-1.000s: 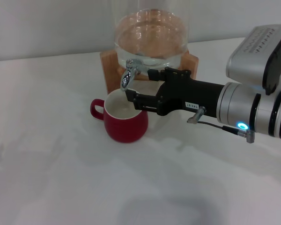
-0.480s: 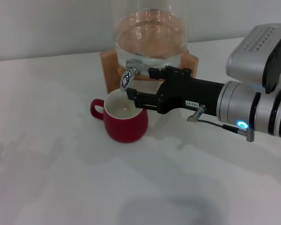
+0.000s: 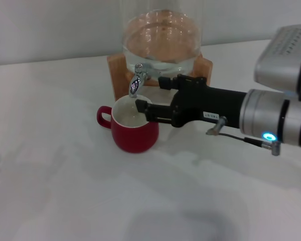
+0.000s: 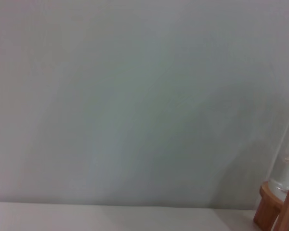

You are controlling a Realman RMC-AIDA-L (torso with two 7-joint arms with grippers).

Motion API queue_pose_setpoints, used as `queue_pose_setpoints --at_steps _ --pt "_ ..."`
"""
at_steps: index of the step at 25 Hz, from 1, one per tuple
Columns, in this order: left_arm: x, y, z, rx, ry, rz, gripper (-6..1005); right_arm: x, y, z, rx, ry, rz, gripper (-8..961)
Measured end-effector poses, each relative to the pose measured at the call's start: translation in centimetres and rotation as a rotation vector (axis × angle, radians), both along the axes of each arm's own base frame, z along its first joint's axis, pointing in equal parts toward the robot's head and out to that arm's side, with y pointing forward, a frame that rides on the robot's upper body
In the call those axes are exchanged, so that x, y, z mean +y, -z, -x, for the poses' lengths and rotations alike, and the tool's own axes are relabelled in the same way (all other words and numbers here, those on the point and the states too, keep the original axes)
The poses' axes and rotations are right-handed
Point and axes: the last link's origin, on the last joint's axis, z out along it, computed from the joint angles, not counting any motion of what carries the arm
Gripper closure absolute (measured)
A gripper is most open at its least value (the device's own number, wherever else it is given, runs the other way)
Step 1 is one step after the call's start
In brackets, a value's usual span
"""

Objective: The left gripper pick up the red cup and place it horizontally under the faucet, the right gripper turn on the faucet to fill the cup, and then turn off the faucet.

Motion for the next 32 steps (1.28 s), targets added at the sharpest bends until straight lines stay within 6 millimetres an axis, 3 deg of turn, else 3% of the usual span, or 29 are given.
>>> queue_pose_setpoints --at_steps 7,17,25,32 --pt "0.0 0.0 0.1 0.006 0.001 -0.005 124 -0.7 -2.3 -1.4 0.040 -0.014 0.008 157" --pt "-0.4 0.0 -0.2 -0.015 0.014 0.009 124 0.2 -7.2 -6.2 0.077 0.037 -0.095 158" --pt "-2.8 -1.3 -0.5 0.002 -0.046 0.075 124 1.8 -8.9 -8.2 0.036 0.086 -0.168 157" --pt "-3.9 -1.0 -0.2 -0.012 -0.057 0.082 124 3.2 -8.3 -10.4 0.010 0.139 -0.187 157"
